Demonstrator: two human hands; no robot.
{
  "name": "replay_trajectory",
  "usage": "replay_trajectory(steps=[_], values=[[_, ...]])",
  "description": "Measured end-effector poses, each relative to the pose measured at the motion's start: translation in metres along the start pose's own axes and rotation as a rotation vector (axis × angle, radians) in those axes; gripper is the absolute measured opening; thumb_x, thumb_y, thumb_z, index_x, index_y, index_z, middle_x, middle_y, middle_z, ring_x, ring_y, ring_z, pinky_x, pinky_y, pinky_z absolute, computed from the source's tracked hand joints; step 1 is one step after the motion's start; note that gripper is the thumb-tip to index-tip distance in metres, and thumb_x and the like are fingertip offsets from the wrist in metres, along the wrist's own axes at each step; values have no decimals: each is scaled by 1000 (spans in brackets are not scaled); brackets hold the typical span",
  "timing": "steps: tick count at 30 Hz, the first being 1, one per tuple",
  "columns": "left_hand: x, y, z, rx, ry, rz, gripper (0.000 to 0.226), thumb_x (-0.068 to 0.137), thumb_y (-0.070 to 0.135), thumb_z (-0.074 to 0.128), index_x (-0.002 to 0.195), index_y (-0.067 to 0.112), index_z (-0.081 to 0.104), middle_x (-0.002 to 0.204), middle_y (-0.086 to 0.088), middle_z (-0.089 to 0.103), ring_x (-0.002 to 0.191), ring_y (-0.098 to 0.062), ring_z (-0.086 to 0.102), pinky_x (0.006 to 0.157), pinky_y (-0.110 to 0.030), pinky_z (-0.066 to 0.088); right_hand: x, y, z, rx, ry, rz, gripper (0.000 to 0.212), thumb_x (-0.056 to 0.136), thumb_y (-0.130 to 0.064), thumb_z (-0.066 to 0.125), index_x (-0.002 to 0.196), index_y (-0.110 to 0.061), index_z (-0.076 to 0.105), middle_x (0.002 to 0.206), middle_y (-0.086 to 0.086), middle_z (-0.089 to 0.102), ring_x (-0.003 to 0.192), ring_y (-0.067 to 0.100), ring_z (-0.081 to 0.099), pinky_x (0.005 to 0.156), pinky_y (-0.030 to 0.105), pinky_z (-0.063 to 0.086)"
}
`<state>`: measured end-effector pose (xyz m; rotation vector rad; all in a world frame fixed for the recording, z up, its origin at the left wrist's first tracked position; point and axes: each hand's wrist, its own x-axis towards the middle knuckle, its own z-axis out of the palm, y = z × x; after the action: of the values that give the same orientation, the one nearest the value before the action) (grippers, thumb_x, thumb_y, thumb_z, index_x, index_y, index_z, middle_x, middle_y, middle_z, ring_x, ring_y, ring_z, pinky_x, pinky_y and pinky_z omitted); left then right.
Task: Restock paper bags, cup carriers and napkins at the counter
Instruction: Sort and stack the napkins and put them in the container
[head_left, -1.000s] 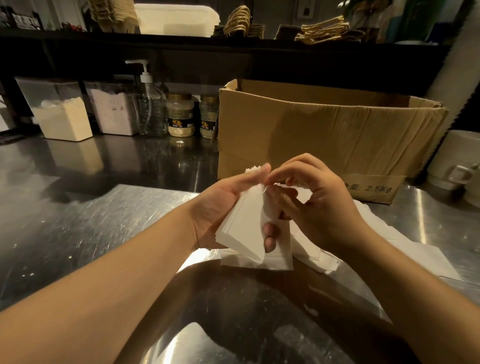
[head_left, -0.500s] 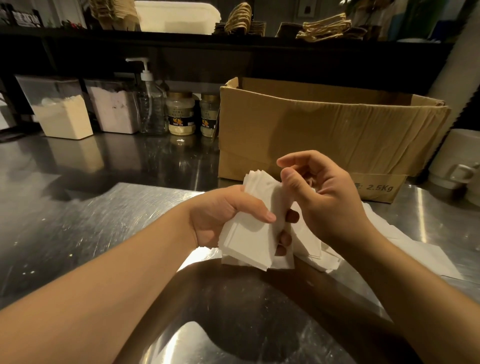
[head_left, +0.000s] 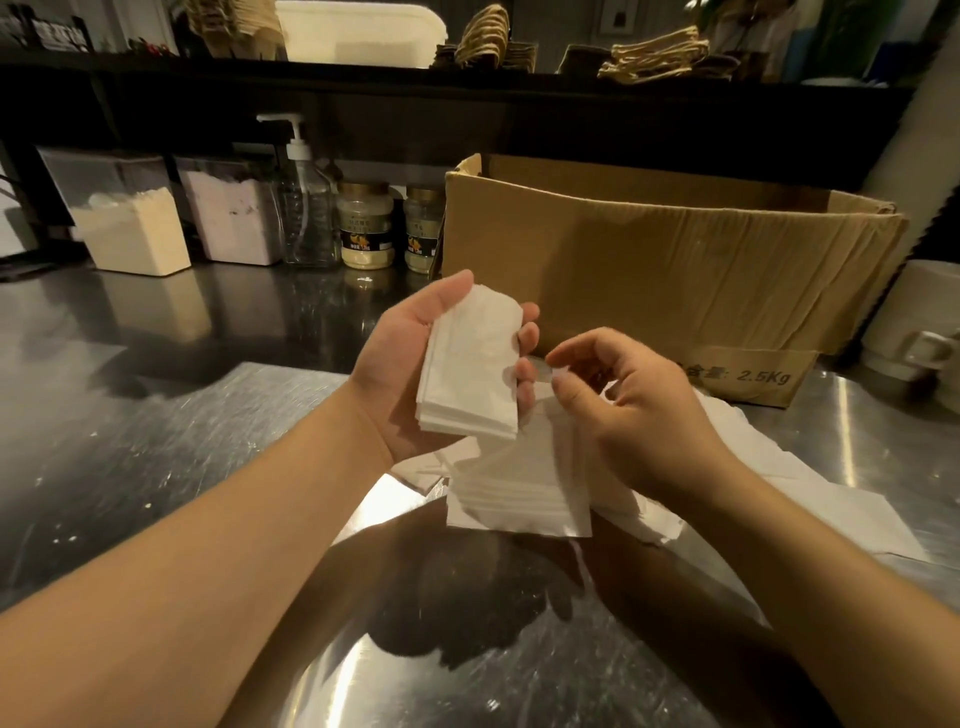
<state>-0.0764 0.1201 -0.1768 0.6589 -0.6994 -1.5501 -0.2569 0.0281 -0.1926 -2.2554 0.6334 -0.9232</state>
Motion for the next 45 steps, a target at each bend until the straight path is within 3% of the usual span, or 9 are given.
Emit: replay_trajectory(steps=[3, 6, 11, 16, 21, 26, 34, 40, 45], values=[[-1, 4, -2, -37, 19, 35, 62, 95, 57, 46, 139, 14, 50, 103, -6, 62, 83, -17, 56, 78, -32, 51, 0, 1, 3, -226, -96, -56, 9, 91, -41, 65, 100, -43, 61, 96, -23, 55, 97, 5, 50, 88, 38, 52], [-2, 6, -3, -72, 19, 53, 62, 94, 58, 48, 138, 14, 50, 103, -5, 62, 82, -17, 56, 76, -31, 51, -3, -2, 5, -361, -189, -77, 15, 89, -48, 69, 102, -47, 62, 103, -29, 48, 109, 2, 37, 109, 47, 35], [-2, 7, -5, -79, 8, 70, 63, 92, 57, 50, 139, 15, 49, 103, -5, 63, 82, -15, 56, 77, -31, 52, -5, -9, 12, -547, -310, -191, 35, 85, -57, 69, 118, -44, 67, 132, -25, 53, 126, 6, 37, 106, 30, 16], [-1, 7, -6, -66, -3, 65, 64, 90, 57, 50, 139, 16, 49, 102, -4, 63, 80, -16, 57, 76, -30, 53, -2, -15, 19, -553, -408, -175, 45, 92, -47, 67, 136, -38, 61, 145, -18, 52, 134, 12, 40, 119, 33, 25], [-1, 7, -6, -87, -11, 70, 64, 88, 55, 53, 138, 15, 49, 102, -5, 63, 80, -16, 58, 75, -31, 53, -1, -13, 27, -521, -437, -166, 43, 95, -42, 66, 138, -41, 59, 141, -15, 57, 125, 13, 53, 109, 29, 43], [-1, 7, -6, -102, -5, 67, 64, 86, 55, 55, 137, 15, 51, 101, -5, 63, 79, -16, 57, 73, -30, 54, -3, -13, 33, -562, -328, -247, 35, 98, -43, 60, 133, -44, 63, 142, -15, 58, 129, 15, 47, 114, 34, 33], [-2, 8, -7, -116, 11, 75, 62, 91, 57, 51, 136, 15, 51, 102, -5, 64, 81, -16, 57, 74, -31, 55, 1, 2, 31, -526, -187, -379, 18, 93, -30, 71, 108, -36, 77, 110, -14, 72, 101, 12, 54, 92, 34, 32], [-2, 9, -8, -160, 26, 83, 60, 93, 57, 51, 135, 13, 52, 100, -6, 64, 80, -17, 57, 73, -31, 53, 1, 6, 14, -342, -138, -334, 13, 89, -30, 64, 100, -35, 70, 102, -22, 65, 99, 5, 53, 94, 41, 43], [-3, 9, -6, -148, 36, 83, 61, 84, 50, 60, 131, 12, 53, 100, -6, 62, 80, -17, 55, 73, -30, 51, -2, -1, 6, -112, -66, -274, 15, 84, -30, 57, 96, -34, 66, 93, -25, 61, 95, 1, 57, 80, 17, 46]])
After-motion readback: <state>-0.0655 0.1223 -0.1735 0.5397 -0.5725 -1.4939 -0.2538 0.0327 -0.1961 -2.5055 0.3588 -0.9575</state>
